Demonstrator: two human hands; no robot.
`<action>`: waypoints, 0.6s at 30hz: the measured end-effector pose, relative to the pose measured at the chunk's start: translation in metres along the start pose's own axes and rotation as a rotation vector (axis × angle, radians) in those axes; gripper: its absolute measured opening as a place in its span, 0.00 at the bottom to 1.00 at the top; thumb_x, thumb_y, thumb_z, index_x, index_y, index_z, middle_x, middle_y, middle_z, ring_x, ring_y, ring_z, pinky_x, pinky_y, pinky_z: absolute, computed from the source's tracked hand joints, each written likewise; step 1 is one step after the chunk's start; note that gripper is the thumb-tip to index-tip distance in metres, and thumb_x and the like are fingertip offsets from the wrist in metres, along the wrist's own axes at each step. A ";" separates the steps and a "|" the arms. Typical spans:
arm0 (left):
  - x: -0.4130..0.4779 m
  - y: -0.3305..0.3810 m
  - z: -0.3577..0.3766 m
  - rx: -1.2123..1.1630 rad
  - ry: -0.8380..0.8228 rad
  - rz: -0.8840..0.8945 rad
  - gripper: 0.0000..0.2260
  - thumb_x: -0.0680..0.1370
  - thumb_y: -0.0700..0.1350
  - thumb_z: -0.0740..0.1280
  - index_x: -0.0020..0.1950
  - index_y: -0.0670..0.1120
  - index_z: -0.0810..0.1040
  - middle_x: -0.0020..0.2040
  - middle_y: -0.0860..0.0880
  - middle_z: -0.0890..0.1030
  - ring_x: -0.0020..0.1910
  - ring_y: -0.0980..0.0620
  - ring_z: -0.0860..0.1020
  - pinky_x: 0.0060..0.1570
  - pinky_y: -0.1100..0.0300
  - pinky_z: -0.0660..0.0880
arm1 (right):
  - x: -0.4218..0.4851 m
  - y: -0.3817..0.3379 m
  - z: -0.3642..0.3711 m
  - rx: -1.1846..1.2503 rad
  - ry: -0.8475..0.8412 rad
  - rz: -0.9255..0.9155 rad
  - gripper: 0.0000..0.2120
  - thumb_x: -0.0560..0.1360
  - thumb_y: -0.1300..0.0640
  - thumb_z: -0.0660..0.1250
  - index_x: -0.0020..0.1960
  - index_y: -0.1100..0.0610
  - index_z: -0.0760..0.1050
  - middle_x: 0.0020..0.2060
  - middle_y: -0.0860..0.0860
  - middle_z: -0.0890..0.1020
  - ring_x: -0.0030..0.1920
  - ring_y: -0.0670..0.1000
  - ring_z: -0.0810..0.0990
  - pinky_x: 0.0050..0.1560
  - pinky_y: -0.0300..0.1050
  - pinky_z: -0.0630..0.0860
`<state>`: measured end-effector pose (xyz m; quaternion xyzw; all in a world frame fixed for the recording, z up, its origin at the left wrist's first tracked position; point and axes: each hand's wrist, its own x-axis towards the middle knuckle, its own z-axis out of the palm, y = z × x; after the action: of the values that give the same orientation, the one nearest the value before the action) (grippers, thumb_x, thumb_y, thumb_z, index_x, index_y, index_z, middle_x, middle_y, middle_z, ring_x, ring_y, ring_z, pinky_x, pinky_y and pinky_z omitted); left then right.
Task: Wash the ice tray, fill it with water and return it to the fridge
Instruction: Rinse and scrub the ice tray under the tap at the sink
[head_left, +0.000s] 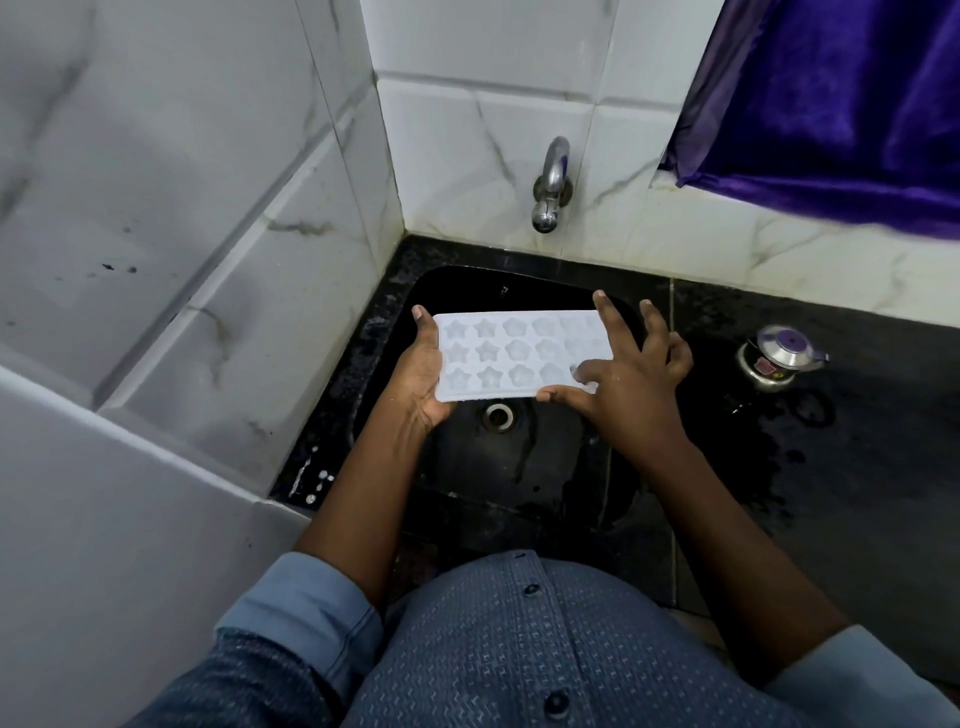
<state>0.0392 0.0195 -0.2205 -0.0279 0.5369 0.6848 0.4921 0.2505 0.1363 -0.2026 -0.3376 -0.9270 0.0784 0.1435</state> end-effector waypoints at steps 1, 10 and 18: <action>0.000 -0.002 0.000 -0.003 0.000 0.002 0.39 0.81 0.73 0.45 0.66 0.45 0.81 0.59 0.41 0.87 0.55 0.41 0.87 0.51 0.45 0.83 | 0.000 0.001 0.001 0.000 0.001 0.000 0.24 0.70 0.26 0.69 0.43 0.46 0.88 0.85 0.46 0.53 0.83 0.62 0.45 0.75 0.68 0.45; 0.003 0.000 0.004 0.003 0.006 -0.007 0.39 0.81 0.72 0.45 0.65 0.44 0.81 0.62 0.39 0.85 0.56 0.41 0.86 0.50 0.45 0.83 | 0.000 0.002 -0.001 0.007 -0.006 0.023 0.26 0.69 0.24 0.66 0.42 0.46 0.88 0.85 0.45 0.52 0.82 0.59 0.45 0.75 0.68 0.46; 0.007 0.001 0.001 -0.001 -0.003 -0.002 0.41 0.81 0.74 0.46 0.70 0.44 0.80 0.63 0.40 0.85 0.59 0.40 0.85 0.54 0.43 0.83 | 0.002 0.002 0.002 0.021 0.047 0.035 0.24 0.70 0.27 0.70 0.47 0.46 0.89 0.85 0.46 0.55 0.82 0.61 0.48 0.75 0.66 0.46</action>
<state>0.0354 0.0251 -0.2230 -0.0276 0.5355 0.6847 0.4937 0.2500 0.1390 -0.2044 -0.3539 -0.9165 0.0827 0.1674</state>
